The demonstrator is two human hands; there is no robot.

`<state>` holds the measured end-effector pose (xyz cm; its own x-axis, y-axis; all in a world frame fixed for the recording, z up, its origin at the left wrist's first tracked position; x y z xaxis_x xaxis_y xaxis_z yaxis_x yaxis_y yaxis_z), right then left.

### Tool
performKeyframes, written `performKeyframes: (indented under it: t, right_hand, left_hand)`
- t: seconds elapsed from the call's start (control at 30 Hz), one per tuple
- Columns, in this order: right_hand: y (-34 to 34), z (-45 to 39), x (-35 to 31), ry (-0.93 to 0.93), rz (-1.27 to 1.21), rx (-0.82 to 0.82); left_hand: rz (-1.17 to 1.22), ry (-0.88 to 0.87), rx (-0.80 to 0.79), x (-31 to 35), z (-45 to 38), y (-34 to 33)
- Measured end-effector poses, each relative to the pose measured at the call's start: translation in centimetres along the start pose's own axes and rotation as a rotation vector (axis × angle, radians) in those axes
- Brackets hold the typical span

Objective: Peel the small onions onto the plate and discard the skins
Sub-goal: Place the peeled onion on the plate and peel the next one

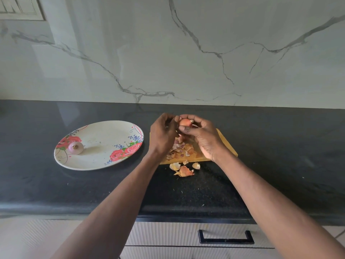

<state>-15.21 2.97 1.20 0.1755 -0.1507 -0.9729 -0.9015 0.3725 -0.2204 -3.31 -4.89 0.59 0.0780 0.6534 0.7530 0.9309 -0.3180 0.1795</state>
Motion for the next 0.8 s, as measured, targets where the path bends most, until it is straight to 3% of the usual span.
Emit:
performKeyframes:
  t: [0.17,0.5,0.7,0.8]
  right_hand:
    - [0.3,-0.3,0.0,-0.018,-0.019,0.046]
    - [0.9,-1.0,0.1,-0.044,-0.134,0.013]
    - [1.3,-1.2,-0.1,-0.052,-0.142,0.076]
    - [1.4,-1.0,-0.2,-0.026,-0.122,0.066]
  left_hand:
    - [0.083,0.076,0.037,-0.2,-0.4,0.3]
    - [-0.098,0.168,-0.002,-1.3,-0.7,0.9]
    - [-0.421,0.027,-0.132,-0.7,0.0,0.4]
    - [-0.383,-0.002,-0.044,-0.4,-0.3,0.8]
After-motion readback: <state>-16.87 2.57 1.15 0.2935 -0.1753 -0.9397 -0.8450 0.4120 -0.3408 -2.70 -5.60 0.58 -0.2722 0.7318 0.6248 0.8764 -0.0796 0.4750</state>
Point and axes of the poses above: each hand's wrist, its own z-axis away from the middle knuckle, its own y-axis out of the back of the hand, x = y × z, the point moved 3 cm from there along -z, towards the middle knuckle, and after that the axes turned 8 degrees about -y, right-handed, at the moved point
